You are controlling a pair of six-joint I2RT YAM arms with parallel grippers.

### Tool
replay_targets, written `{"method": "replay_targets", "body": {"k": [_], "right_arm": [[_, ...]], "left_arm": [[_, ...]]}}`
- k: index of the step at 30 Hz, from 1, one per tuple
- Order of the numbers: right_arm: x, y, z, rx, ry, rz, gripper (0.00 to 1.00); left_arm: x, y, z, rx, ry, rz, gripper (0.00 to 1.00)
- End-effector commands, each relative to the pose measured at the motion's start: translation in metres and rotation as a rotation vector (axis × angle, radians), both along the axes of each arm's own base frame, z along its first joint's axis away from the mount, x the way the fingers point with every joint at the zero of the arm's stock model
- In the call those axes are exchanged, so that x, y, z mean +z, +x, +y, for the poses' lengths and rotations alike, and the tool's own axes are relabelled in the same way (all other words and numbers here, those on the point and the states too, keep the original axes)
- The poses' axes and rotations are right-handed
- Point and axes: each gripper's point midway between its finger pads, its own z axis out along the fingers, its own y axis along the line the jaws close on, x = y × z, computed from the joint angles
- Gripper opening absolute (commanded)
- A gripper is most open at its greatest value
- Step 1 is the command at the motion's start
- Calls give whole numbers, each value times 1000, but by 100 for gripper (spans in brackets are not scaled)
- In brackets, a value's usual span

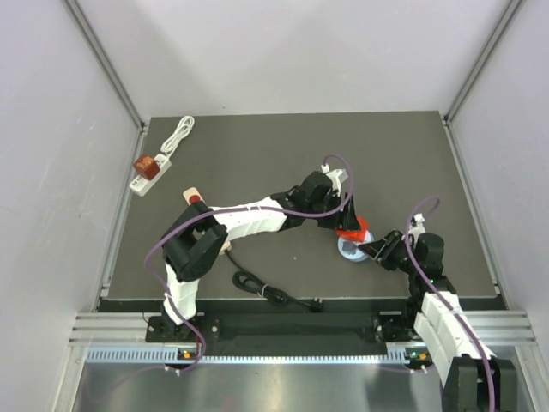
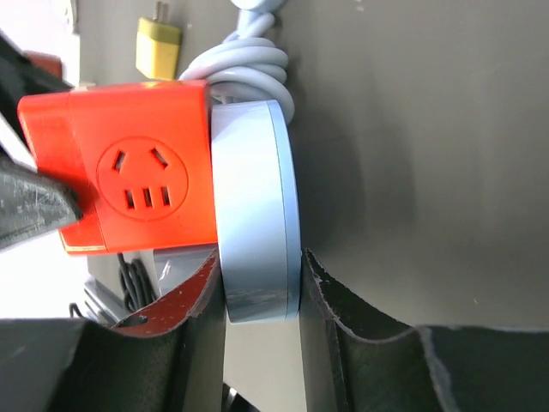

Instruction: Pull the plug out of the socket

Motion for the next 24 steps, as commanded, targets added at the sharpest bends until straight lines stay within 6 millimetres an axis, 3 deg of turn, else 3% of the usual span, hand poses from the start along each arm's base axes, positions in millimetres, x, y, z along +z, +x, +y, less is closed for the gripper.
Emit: {"method": "replay_targets", "body": {"k": [1,7,8,10,11,14,17,19,20,21,22,24], "right_arm": [[-22,1,-25,-166,-67,113,0],[-39,-9,-33,-212,-98,186,0],[-40,-9,-33,-216,-96,194,0],[-42,-10,-35,-233,-94,203,0],[-41,-10,-35,-238,-93,203,0],[-42,-10,-37,-250,-96,202,0],[-41,-9,-38,-255,-100,203,0],[-42,-10,-38,-248,-103,213,0],[-42,-10,-38,-249,-106,214,0],[-42,-10,-39,-251,-109,213,0],[-43,-10,-39,-252,-112,216,0],[-42,-9,-41,-259,-117,214,0]], "left_arm": [[62,-22,-29,-116,-181,-162,0],[78,-30,-25,-141,-255,-121,0],[91,-29,-27,-149,-321,-134,0],[94,-27,-15,-107,-407,-49,0],[116,-28,-15,-132,-513,-75,0],[119,-26,-7,-114,-569,-21,0],[123,-23,-9,-98,-531,-77,0],[117,-26,-13,-94,-376,-160,0],[112,-21,-14,-62,-282,-215,0],[74,-23,-4,-31,-51,-265,0],[86,-18,-8,-22,-25,-305,0],[78,-21,-4,-22,-7,-271,0]]}}
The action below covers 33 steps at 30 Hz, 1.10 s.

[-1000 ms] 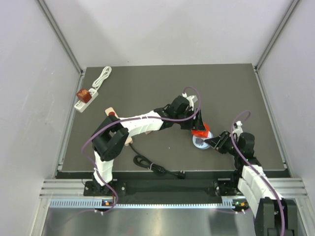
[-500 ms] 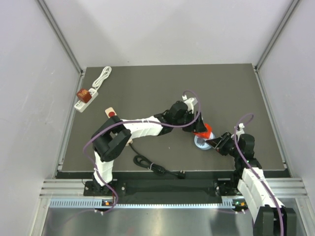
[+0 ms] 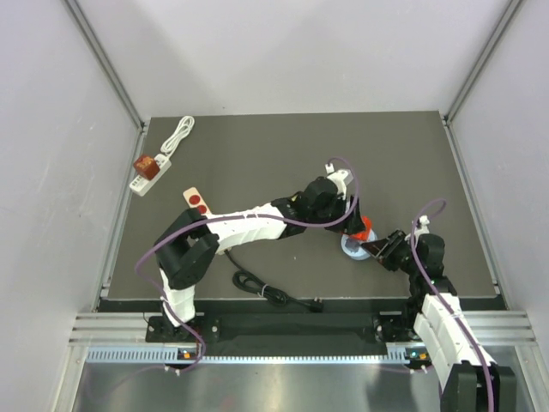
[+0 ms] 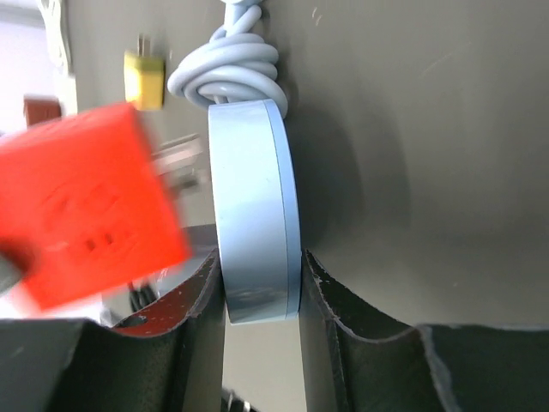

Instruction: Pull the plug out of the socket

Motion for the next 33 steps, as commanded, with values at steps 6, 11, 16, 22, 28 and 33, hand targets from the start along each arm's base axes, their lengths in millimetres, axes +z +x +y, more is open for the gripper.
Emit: {"method": "replay_targets", "body": {"k": [6,11,16,22,28,33], "right_arm": [[-36,-7,-34,-164,-135,149,0],[-34,-6,-33,-152,-134,136,0],[-30,-6,-28,-123,-123,105,0],[-22,-4,-21,-77,-102,54,0],[-19,-5,-15,-41,-89,35,0],[-17,-6,-13,-27,-82,31,0]], "left_arm": [[95,-12,11,-48,-374,-6,0],[69,11,34,57,-89,-35,0],[56,47,82,239,214,-153,0],[44,71,147,352,405,-213,0],[36,103,201,441,477,-175,7],[23,127,227,479,530,-148,23]]}}
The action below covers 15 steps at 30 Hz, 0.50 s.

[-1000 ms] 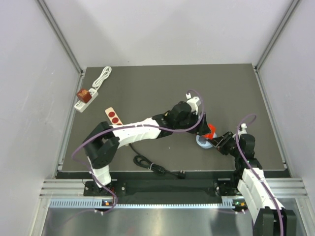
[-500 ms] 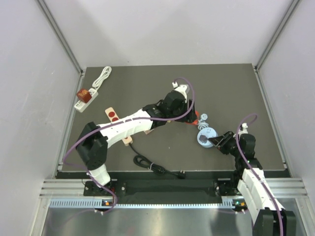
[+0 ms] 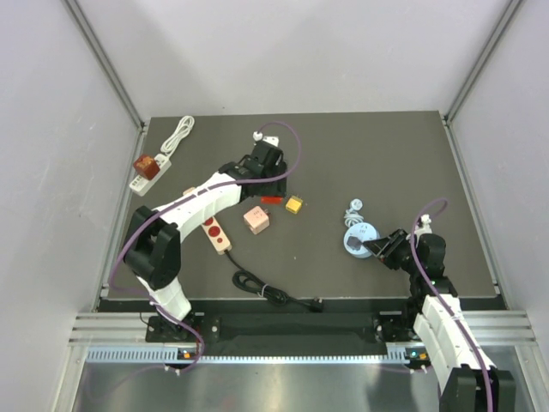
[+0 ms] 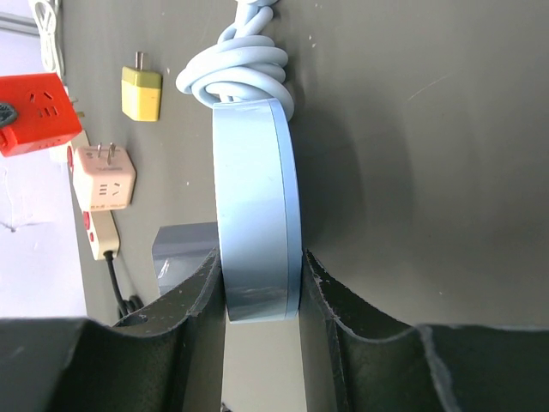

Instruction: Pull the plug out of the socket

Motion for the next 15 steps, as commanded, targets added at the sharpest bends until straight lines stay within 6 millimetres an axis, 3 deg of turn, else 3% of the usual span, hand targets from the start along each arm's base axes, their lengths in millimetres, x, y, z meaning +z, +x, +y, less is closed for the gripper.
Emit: {"method": "replay_targets", "body": {"k": [1,4,7,8,11,15], "right_arm": [[-21,-12,-4,6,-39,65,0],[-16,-12,-3,7,-33,62,0],[-11,-11,-3,11,-37,51,0],[-9,-11,-4,11,-38,46,0],[-10,-11,-3,15,-33,49,0],[-12,-13,0,32,-29,53,0]], "left_arm": [[21,12,10,-1,11,-50,24],[19,24,14,8,-3,-52,29],[19,32,14,14,-14,-45,44],[20,37,14,19,-5,-44,70],[26,37,18,35,5,-55,77],[44,36,23,44,-4,-92,97]]}}
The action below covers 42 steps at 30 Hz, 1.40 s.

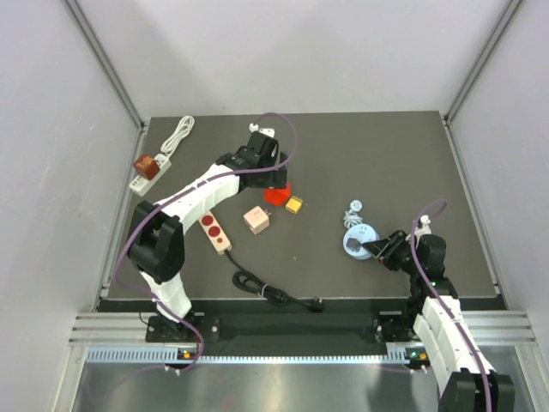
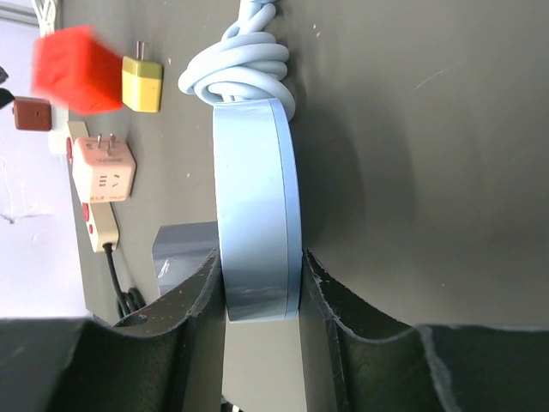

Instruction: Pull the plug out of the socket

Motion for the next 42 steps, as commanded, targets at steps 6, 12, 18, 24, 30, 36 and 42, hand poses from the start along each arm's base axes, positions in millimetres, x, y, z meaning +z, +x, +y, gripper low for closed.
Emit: {"method": "replay_targets", "body": {"k": [6,12,18,24,30,36,42], "right_arm": [[-12,-7,-2,15,-30,48,0],[-13,-7,-2,18,-29,52,0],[-12,-5,-2,22,-30,46,0],[-14,-6,-1,29,-29,50,0],[-12,-6,0,31,-24,39,0],[-12,-7,1,40,-19,36,0],[-13,-8,2,44,-14,38,0]], "left_arm": [[62,-4,-2,-25,-75,-93,98],[77,-50,-52,-236,-382,-29,83],[76,-114,-108,-449,-549,4,77],[61,-161,-161,-601,-525,66,84],[38,-186,-197,-683,-474,85,88],[11,-196,-220,-697,-407,124,82],[-9,-193,-231,-678,-368,147,72]]}}
